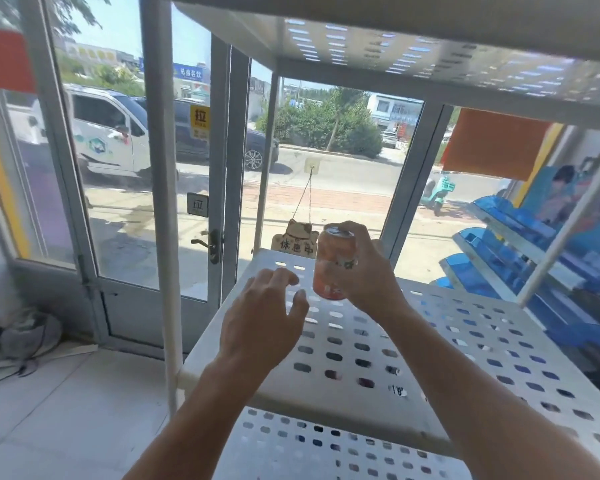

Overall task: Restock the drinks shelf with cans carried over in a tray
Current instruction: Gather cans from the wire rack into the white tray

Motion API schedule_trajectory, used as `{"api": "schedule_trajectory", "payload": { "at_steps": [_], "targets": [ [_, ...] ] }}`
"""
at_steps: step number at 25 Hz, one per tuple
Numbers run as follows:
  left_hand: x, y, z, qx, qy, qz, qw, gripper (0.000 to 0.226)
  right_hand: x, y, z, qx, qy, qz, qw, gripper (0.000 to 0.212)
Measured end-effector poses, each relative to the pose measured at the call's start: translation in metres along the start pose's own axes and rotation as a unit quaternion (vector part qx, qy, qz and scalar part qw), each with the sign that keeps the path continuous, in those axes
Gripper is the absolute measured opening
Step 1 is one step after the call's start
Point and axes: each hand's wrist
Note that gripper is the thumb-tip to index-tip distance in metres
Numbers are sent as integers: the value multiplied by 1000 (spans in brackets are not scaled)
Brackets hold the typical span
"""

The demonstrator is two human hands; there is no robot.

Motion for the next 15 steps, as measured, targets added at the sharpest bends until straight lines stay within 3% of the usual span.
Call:
{"api": "schedule_trajectory", "payload": {
  "at_steps": [7,15],
  "targets": [
    [36,-26,-63,43,-73,41,996,25,121,97,-18,17,-38,-43,998,55],
    [110,-76,-162,127,-134,144,972,22,263,194,-41,58,-141,-93,984,57]
  ]
}}
Point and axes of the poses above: each hand's wrist, its own x-axis away from the middle knuckle, its own y-axis out of the back of the hand, z = x × y, and after that the axes turned 11 degrees about x, right-handed
